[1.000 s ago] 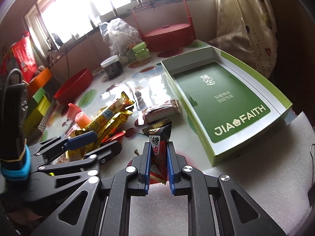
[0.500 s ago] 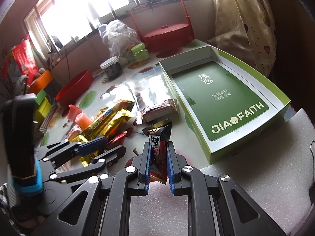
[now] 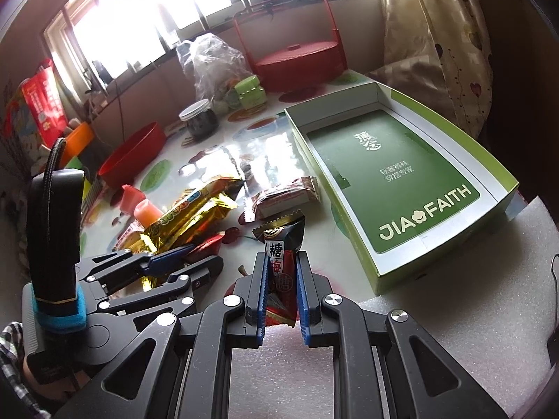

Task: Organize snacks
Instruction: 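Grasp a red chocolate packet with the left tool while the right tool holds its candy, then carry both held candies over the green gift box with both tools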

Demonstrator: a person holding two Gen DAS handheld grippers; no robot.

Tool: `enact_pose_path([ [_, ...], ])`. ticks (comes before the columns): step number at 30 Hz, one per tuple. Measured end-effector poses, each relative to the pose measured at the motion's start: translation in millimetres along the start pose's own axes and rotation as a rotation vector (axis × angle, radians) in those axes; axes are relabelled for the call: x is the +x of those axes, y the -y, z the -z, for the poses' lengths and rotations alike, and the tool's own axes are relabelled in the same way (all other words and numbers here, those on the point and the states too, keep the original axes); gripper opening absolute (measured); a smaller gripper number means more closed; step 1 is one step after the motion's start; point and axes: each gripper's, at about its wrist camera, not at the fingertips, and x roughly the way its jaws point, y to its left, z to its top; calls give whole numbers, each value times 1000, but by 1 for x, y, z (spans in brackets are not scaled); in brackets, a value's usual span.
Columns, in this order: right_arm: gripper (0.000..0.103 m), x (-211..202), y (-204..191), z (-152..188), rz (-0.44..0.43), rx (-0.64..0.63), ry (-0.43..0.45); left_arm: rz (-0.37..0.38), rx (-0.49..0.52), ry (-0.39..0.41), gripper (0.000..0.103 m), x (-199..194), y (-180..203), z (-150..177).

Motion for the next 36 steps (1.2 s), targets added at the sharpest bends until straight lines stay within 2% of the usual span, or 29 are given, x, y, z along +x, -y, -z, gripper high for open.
enact_pose_path([
  [8,14,-1,-1,-2,-1,0,5,47,-28,21,25,-8,-2,-2],
  [22,14,-22,8,-17,14,3,64,124,-42,88,25,-33,7,-23],
  [36,14,-39,55,-40,65,97,141,220,-33,147,25,-36,35,-64],
])
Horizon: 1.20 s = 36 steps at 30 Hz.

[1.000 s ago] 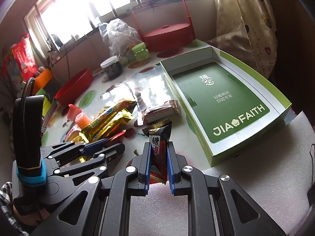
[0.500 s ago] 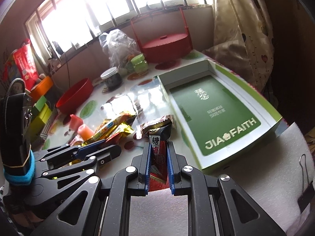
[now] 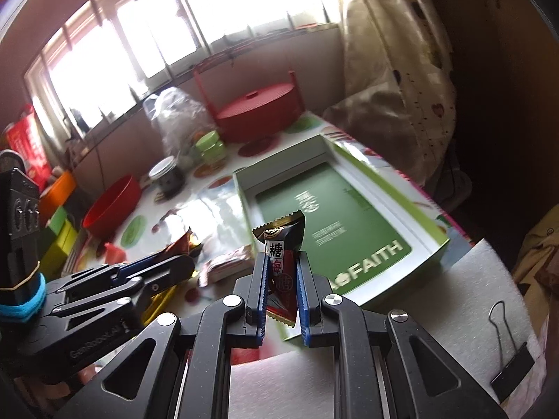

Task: Organize snacks
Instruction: 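Carry both held candies over the green gift box with both tools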

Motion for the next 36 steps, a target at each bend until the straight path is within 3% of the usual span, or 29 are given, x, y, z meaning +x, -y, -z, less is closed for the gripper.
enact_pose_path([
  [15,14,26,48,-5,61,95,-36,101,10,-31,25,43,30,-24],
  [23,15,36,51,-2,61,97,-61,97,18,-102,25,74,41,-23],
  [36,18,38,55,0,65,96,-65,68,0,-150,26,87,38,-16],
])
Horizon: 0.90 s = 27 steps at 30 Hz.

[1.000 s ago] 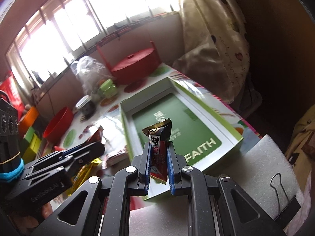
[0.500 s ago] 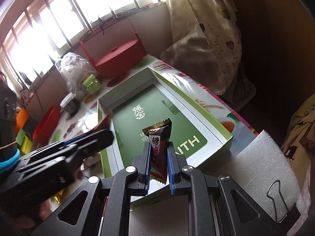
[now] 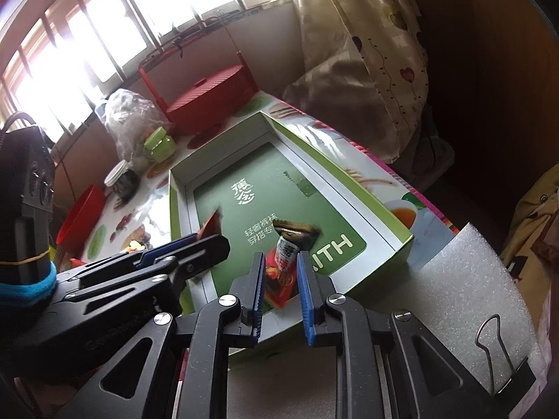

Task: Organize snacks
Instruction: 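Carry both held candies over the green gift box with both tools, then open both tools to drop the candies into the green box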

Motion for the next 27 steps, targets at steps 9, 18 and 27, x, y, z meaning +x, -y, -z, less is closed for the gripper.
enact_pose_path([
  [9,21,-3,-7,5,17,-18,-13,-27,4,-5,27,-5,0,1],
  [18,22,-5,-16,12,4,-39,-33,-35,-22,-4,26,-13,-6,8],
  [27,22,-9,-24,18,-4,-56,-40,-33,-40,3,27,-22,-10,16],
])
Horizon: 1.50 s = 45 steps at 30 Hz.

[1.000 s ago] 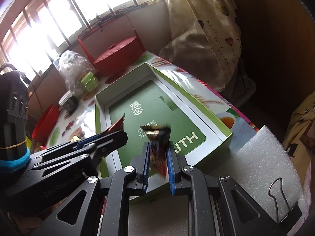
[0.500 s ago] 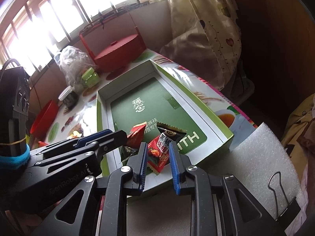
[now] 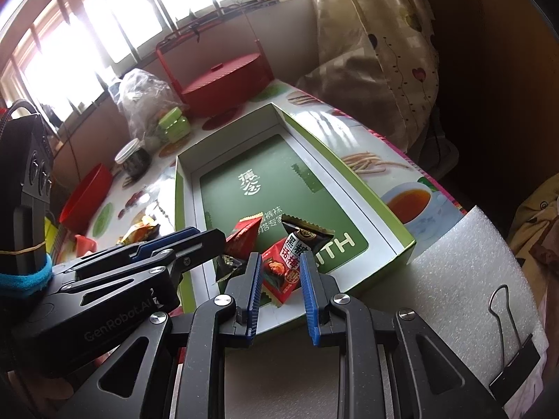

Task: Organize snacks
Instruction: 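Open both tools to drop the candies into the green box, then move both open tools back over the snack pile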

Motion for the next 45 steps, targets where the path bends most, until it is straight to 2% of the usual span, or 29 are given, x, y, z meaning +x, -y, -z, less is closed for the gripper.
enact_pose_path([
  [7,27,-6,-3,0,11,11,17,10,-7,26,28,-15,-4,5],
  [11,30,-15,-7,-1,3,13,41,-11,-11,69,44,-33,-10,9],
  [15,33,-22,-14,-2,-3,4,59,-10,-27,102,44,-49,-18,13],
  [23,33,-26,-31,0,-5,-30,69,-102,-38,145,44,-75,-34,24],
  [29,34,-24,-48,3,-24,-62,61,-152,-48,150,44,-84,-45,32],
  [40,37,-11,-83,10,-77,-133,17,-237,-87,185,44,-106,-72,49],
  [45,40,3,-98,13,-106,-145,-24,-244,-126,189,44,-112,-91,58],
])
